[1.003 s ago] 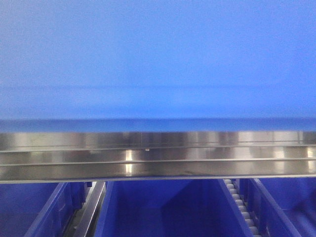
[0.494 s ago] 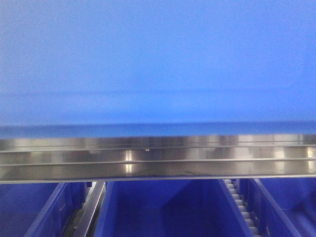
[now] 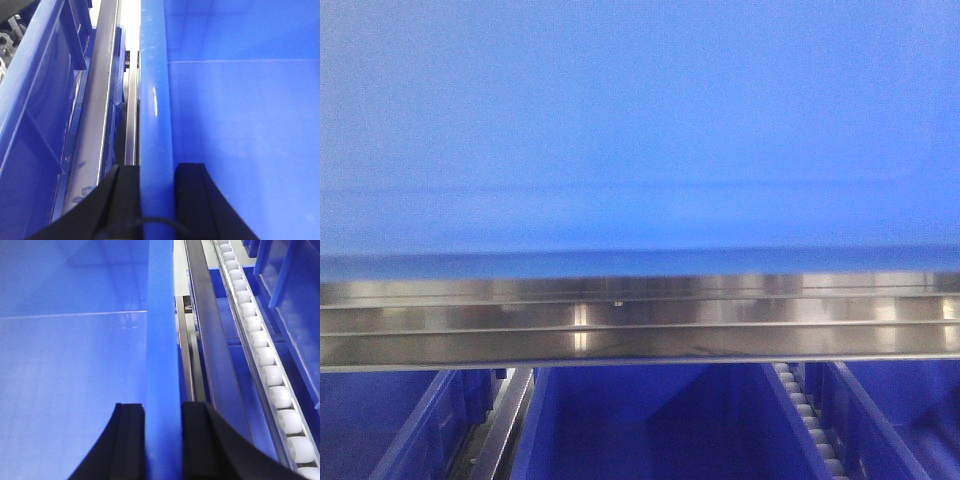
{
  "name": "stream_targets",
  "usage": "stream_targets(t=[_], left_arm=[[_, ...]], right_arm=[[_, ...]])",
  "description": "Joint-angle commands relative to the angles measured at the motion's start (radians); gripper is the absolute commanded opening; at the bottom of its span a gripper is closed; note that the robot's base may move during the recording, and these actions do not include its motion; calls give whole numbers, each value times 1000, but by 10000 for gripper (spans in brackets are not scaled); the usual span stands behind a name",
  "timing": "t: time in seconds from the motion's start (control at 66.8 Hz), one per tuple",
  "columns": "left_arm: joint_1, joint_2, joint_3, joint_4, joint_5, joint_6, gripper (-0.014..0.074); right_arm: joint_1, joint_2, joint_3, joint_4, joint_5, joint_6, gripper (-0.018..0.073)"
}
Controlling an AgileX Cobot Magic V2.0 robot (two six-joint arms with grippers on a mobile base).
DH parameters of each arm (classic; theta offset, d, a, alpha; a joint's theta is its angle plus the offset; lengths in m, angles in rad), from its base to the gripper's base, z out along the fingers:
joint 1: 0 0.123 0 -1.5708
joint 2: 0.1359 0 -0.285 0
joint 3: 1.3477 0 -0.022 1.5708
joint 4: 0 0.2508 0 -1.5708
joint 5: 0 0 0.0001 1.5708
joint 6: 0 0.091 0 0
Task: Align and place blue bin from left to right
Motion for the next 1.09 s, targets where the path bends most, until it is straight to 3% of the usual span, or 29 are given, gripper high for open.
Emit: stream_targets(t=[0.0, 1.078], left_arm=[[-13, -13, -9, 22, -72, 6, -111], [-13, -13, -9, 33, -72, 6, -111]], right_arm=[[8, -12, -11, -46, -103, -1, -70], [8, -12, -11, -46, -120, -1, -70]])
